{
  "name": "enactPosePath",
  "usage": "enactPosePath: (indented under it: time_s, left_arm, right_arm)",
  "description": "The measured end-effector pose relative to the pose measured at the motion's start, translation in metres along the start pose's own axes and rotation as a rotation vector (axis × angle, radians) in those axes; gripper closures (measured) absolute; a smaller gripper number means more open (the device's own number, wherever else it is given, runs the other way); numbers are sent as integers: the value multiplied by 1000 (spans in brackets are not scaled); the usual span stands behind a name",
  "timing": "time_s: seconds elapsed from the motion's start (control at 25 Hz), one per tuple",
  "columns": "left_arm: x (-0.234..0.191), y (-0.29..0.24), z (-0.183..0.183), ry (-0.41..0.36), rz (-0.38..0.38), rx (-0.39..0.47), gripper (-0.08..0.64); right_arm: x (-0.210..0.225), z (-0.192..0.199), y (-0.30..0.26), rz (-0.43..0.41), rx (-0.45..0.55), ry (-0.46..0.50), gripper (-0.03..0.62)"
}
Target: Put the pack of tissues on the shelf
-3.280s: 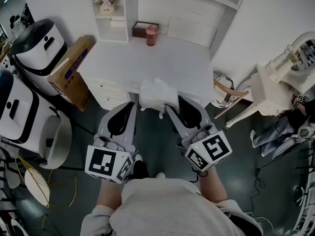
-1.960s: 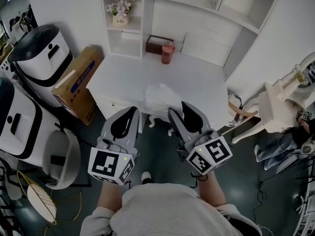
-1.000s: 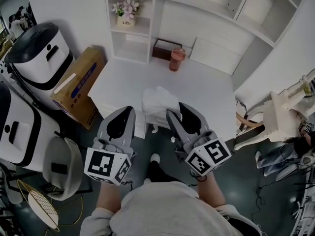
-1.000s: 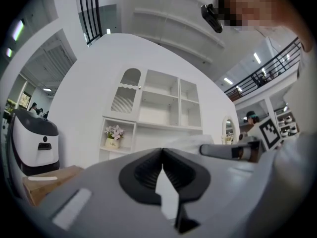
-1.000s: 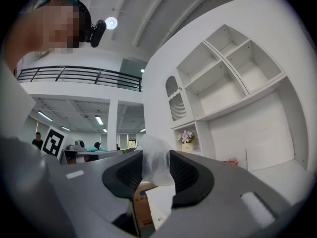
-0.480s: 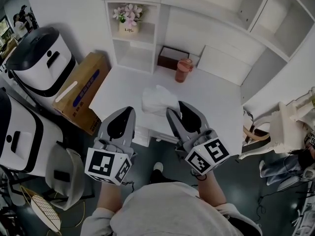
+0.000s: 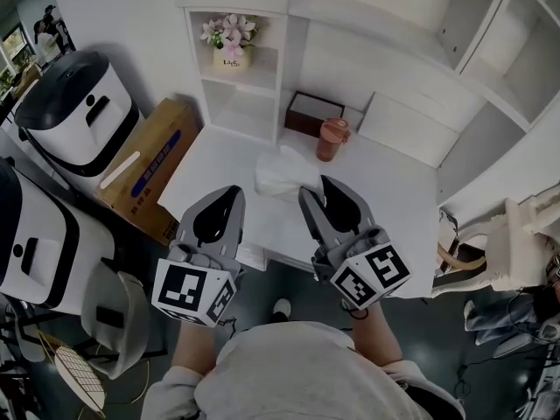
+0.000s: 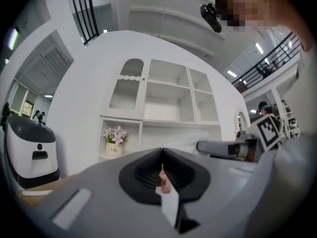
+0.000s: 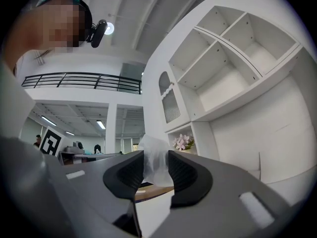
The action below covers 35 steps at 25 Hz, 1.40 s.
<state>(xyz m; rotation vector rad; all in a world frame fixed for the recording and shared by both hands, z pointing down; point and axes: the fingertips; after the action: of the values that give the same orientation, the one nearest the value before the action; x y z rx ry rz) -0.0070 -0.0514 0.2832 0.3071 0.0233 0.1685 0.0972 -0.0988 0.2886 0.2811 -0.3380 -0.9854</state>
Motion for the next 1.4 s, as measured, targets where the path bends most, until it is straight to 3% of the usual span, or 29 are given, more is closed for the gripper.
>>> enactPosePath:
  time_s: [0.48, 0.76, 1.4]
  left_arm:
    - [5, -22, 10, -22, -7, -9, 558]
    - [-13, -27, 18, -16, -13, -22, 558]
    - [-78, -72, 32, 27, 76, -39, 558]
  right_arm:
    - [26, 3, -7, -6, 14, -20, 462]
    - [28, 13, -22, -3, 6, -18, 463]
    - [39, 37, -89, 84, 10, 9, 465]
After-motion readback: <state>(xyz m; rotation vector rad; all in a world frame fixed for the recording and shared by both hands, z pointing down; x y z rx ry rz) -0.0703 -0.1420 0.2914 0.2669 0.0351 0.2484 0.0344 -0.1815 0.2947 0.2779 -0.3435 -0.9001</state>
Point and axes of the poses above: the fingertips, and each gripper's own axes: y backward along the fingers, x to its right, z out of its underside, and after that the axes turned 14 degrees about x, right-handed
